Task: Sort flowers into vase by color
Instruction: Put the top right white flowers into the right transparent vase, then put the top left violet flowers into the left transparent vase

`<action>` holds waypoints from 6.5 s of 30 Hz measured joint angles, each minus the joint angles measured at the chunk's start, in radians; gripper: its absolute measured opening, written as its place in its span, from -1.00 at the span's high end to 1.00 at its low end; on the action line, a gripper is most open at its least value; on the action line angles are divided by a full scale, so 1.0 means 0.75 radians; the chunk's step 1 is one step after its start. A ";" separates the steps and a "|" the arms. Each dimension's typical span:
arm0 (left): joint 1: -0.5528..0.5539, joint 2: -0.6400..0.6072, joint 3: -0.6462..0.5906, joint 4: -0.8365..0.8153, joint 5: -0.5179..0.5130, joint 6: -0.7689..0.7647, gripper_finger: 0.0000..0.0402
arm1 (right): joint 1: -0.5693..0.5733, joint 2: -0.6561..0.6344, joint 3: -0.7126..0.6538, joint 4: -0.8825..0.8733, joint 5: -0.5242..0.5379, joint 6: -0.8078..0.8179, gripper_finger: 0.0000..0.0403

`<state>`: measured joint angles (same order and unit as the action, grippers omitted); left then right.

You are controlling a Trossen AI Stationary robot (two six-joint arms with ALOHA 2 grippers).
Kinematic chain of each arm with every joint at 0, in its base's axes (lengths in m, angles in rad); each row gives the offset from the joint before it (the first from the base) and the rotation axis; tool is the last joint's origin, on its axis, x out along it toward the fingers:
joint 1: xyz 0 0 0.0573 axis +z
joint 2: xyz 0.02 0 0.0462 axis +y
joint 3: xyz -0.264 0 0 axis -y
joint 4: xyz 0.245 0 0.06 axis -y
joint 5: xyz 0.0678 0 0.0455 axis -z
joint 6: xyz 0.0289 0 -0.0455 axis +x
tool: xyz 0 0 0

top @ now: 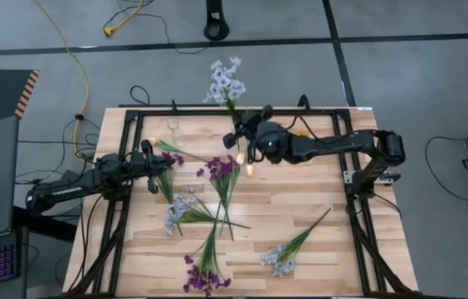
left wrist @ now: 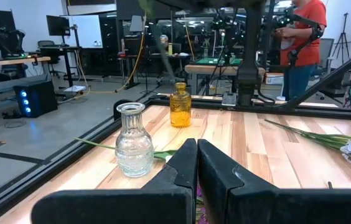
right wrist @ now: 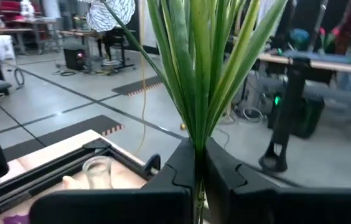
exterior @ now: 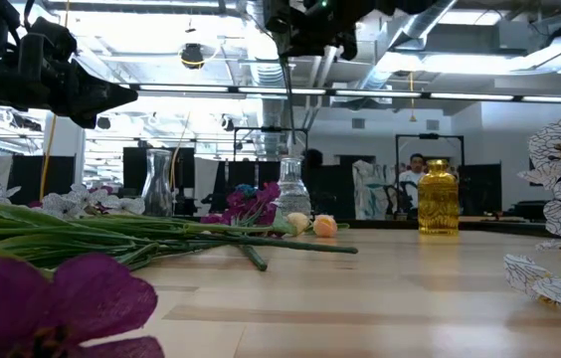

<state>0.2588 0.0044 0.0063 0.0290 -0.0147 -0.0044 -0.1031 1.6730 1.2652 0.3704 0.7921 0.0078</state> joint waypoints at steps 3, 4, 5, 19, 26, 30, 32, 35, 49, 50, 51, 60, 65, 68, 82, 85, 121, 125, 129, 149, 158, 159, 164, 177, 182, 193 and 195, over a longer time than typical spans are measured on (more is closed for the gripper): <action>0.000 0.000 0.000 0.000 0.000 0.000 1.00 | -0.052 0.000 0.000 0.061 -0.055 -0.105 0.80; 0.000 0.000 0.000 0.000 0.000 0.000 1.00 | -0.068 0.000 0.000 0.082 -0.074 -0.133 0.80; 0.000 0.000 0.000 0.000 0.001 0.000 1.00 | -0.084 0.000 0.000 0.105 -0.092 -0.156 0.80; 0.000 0.000 0.000 0.000 0.001 0.000 1.00 | -0.211 0.185 -0.001 0.484 -0.304 -0.307 0.80; 0.000 0.000 0.000 0.000 0.000 0.000 1.00 | -0.181 0.179 -0.001 0.520 -0.290 -0.385 0.80; 0.000 0.000 0.000 0.000 0.000 0.000 1.00 | -0.160 0.144 0.000 0.535 -0.284 -0.437 0.80; 0.000 0.001 0.000 0.000 0.000 0.000 1.00 | -0.152 0.144 0.000 0.527 -0.281 -0.442 0.80; 0.000 0.000 0.000 0.000 0.000 0.000 1.00 | -0.150 0.148 -0.001 0.475 -0.278 -0.442 0.80; 0.000 0.000 0.000 0.000 0.000 0.000 1.00 | -0.177 0.180 -0.001 0.270 -0.151 -0.329 0.80; 0.000 0.000 0.000 0.000 0.000 0.000 1.00 | -0.182 0.188 -0.001 0.259 -0.151 -0.318 0.80; 0.000 0.000 0.000 0.000 0.000 0.000 1.00 | -0.182 0.201 -0.001 0.269 -0.150 -0.313 0.80; 0.000 0.000 0.000 0.000 0.000 0.000 1.00 | -0.179 0.283 -0.001 0.185 -0.150 -0.285 0.80; 0.000 0.000 0.000 -0.001 0.000 0.000 1.00 | -0.176 0.287 -0.001 0.091 -0.145 -0.265 0.80; 0.000 0.000 0.000 0.000 0.000 0.000 1.00 | -0.177 0.285 -0.001 0.073 -0.146 -0.266 0.79; 0.000 0.000 0.000 0.000 0.000 0.000 1.00 | -0.180 0.286 -0.001 0.070 -0.146 -0.267 0.62; -0.001 0.000 0.000 0.000 0.000 0.000 1.00 | -0.180 0.286 -0.001 0.071 -0.147 -0.267 0.62; 0.000 0.000 0.000 0.000 0.000 0.000 1.00 | -0.027 0.279 -0.001 0.017 0.385 -0.178 -0.22; 0.000 0.000 0.000 0.000 0.000 0.000 1.00 | -0.009 0.252 -0.001 -0.081 0.386 -0.042 -0.22; 0.000 0.000 0.007 -0.014 -0.006 -0.014 0.96 | 0.007 0.187 -0.001 -0.308 0.383 0.155 -0.22; 0.000 0.000 0.037 -0.015 -0.192 -0.374 0.20 | 0.162 -0.078 -0.001 -0.842 0.262 0.353 -0.22; 0.000 0.001 0.118 0.006 -0.206 -0.395 -0.20 | 0.210 -0.188 -0.001 -1.041 0.259 0.352 -0.22; 0.000 0.003 0.147 0.003 -0.209 -0.394 -0.23 | 0.213 -0.196 -0.001 -1.059 0.258 0.352 -0.22; -0.001 0.044 0.367 -0.248 -0.271 -0.395 -0.25 | 0.217 -0.234 -0.001 -1.206 0.248 0.351 -0.22; 0.000 0.386 0.945 -1.016 -0.380 -0.640 -0.25 | 0.216 -0.241 -0.001 -1.323 0.165 0.399 -0.22; 0.000 0.448 0.991 -1.028 -0.372 -0.628 -0.25 | 0.216 -0.240 -0.001 -1.323 0.148 0.399 -0.22; 0.000 0.482 0.991 -1.113 -0.297 -1.010 -0.25 | 0.216 -0.240 -0.001 -1.326 0.116 0.399 -0.22; 0.000 0.509 0.991 -1.201 -0.239 -1.146 -0.25 | 0.216 -0.240 -0.001 -1.326 0.116 0.399 -0.22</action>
<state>0.2588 0.3858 0.7495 -0.8716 -0.1936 -0.8642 0.0586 1.4933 1.2648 -0.6239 0.8788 0.3070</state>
